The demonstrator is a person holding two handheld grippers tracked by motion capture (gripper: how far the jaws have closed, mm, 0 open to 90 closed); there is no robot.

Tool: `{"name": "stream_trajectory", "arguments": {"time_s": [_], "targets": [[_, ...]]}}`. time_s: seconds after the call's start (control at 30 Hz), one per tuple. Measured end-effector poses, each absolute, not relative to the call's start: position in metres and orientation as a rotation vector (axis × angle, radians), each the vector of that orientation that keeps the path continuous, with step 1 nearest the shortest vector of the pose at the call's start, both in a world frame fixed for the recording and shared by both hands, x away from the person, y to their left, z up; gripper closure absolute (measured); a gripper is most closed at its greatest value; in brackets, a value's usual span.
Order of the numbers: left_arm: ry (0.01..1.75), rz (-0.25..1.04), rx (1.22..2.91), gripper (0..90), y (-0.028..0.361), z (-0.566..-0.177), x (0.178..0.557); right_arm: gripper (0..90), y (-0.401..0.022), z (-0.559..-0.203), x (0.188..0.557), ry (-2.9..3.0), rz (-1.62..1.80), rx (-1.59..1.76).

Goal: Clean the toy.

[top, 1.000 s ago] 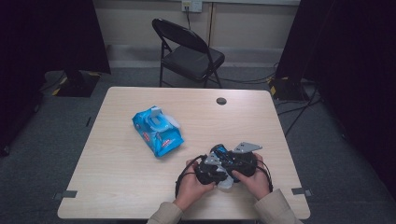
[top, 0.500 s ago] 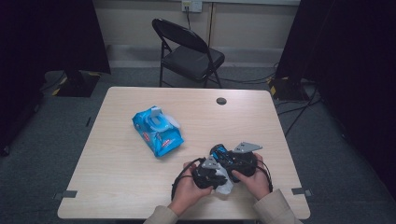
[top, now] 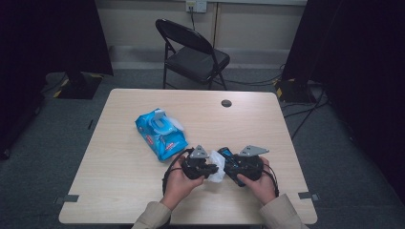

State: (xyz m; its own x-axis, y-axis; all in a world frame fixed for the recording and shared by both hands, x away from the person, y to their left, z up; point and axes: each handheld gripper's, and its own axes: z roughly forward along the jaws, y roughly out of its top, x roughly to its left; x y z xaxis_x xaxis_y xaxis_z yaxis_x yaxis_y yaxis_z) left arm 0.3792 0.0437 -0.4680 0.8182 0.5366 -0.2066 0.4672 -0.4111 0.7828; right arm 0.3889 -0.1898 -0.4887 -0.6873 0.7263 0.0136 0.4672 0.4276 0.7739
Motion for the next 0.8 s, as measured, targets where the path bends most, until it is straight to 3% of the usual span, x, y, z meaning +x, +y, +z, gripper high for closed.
{"name": "stream_trajectory", "arguments": {"time_s": [0.4,0.8], "targets": [[0.862,0.159,2.028,84.1,0.051,-0.470,0.408,42.3,-0.190,-0.490,0.387,2.348,1.134,1.029],[0.906,0.212,2.122,82.2,0.041,-0.499,0.420,42.3,-0.190,-0.490,0.387,2.343,1.139,1.023]]}}
